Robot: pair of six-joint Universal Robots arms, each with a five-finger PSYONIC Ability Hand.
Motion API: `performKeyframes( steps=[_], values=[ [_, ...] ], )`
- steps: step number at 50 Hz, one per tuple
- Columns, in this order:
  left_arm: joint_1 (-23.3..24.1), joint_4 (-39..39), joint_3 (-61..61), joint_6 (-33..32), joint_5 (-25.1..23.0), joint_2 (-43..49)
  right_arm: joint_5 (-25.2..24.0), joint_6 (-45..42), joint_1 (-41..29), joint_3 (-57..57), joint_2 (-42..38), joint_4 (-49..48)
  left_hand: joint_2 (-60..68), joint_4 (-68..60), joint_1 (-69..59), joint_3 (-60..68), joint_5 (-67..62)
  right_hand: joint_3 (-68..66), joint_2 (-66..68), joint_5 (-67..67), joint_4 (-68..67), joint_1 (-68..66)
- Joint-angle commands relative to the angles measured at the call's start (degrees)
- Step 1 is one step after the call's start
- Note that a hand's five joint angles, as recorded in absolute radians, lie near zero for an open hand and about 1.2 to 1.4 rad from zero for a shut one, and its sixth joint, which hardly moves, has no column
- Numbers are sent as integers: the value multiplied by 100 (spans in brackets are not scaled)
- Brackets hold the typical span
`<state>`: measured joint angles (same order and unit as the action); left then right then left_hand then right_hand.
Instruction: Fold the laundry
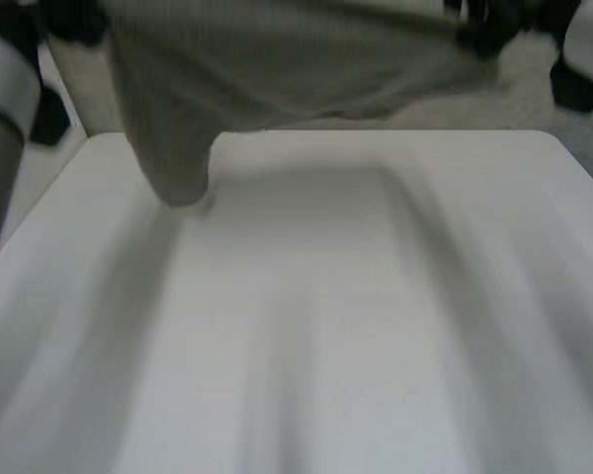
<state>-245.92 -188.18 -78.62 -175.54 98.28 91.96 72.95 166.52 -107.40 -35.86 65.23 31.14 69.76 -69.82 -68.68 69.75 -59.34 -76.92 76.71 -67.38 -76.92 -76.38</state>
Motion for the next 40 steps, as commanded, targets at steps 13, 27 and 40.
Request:
performKeyframes(
  steps=[13, 27, 40],
  values=[
    [97, -1485, -4284, -375, -204, 955, -273, -2238, 0, -5608, 42, -1707, 625, -618, -733, 626, -667, -308, 329, -262, -308, -362],
    [158, -790, -3811, -666, -230, 439, -299, -2247, 263, -6337, 596, -2077, -5111, 5118, 5003, -5111, 5070, -308, 329, -262, -308, -362],
    [597, -816, -2554, -604, -512, 358, -273, -2405, 378, -6548, 490, -2279, -5214, 5221, 5106, -5214, 5173, -308, 329, -262, -308, -362]
  ],
)
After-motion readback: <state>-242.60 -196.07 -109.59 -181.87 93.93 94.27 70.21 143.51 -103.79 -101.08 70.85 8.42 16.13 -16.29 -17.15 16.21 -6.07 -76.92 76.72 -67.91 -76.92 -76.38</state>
